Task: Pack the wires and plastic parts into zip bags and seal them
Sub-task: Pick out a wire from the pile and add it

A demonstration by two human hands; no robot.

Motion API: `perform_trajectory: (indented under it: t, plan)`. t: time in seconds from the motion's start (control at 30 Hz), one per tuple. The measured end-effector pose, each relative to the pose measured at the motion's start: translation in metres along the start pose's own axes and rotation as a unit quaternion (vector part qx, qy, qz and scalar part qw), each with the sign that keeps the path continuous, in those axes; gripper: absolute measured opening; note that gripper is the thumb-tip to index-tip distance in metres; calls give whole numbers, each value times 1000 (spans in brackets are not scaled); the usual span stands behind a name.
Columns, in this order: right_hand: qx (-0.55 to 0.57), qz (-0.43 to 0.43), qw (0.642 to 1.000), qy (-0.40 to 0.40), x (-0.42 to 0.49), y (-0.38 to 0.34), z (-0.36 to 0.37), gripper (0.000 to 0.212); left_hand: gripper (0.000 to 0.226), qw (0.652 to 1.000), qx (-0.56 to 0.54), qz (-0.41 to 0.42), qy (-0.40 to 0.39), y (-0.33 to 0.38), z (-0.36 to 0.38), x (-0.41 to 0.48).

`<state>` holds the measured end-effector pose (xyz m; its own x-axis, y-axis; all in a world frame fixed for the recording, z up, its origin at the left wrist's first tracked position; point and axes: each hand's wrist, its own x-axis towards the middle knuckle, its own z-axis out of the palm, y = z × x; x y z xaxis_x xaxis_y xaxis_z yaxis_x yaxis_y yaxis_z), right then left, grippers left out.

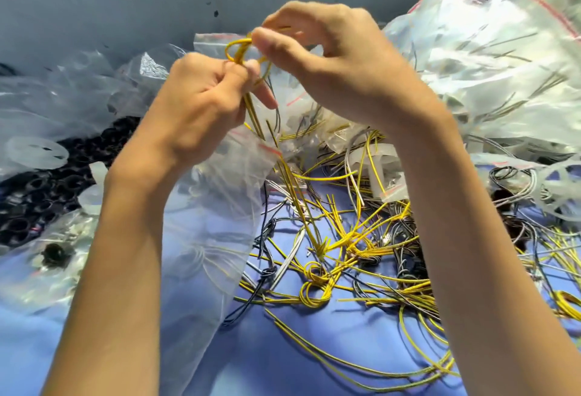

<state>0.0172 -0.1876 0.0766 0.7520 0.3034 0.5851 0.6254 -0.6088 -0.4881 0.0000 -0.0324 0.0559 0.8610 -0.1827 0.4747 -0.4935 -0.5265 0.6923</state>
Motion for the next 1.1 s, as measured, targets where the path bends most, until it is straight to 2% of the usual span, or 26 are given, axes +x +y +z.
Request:
perform_trajectory:
  t: [0.13,0.27,0.4,0.47,0.63,0.77,0.87,1.0,1.1]
  plan:
    - [-21,-31,999,-39,-1,-2,2,38,38,998,-45,-8,41,-1,-5,-1]
    - [-20,-47,995,-81,-3,0,4,40,36,999,-41,-7,12,-3,-9,-1]
    - [20,-58,991,-122,-6,-3,6,21,50,999,-47,-12,6,-6,-9,0]
    - [52,-53,987,-142,-7,-4,8,12,49,999,-52,-13,4,-7,-9,-1]
    - [83,-81,975,-189,-11,-8,6,10,49,994,-99,-20,-52,-7,-13,-3]
    - [25,-79,978,-192,-8,-3,10,6,63,996,-39,-18,-81,-7,-15,-3]
    - [17,-74,979,-187,-6,-1,10,18,52,995,-24,-32,-93,-6,-14,-4]
    - [48,-71,977,-196,-9,0,5,6,48,996,13,-19,-88,-4,-16,-5]
    - [20,-78,982,-171,-7,1,6,13,47,999,20,-6,-47,-7,-21,-5]
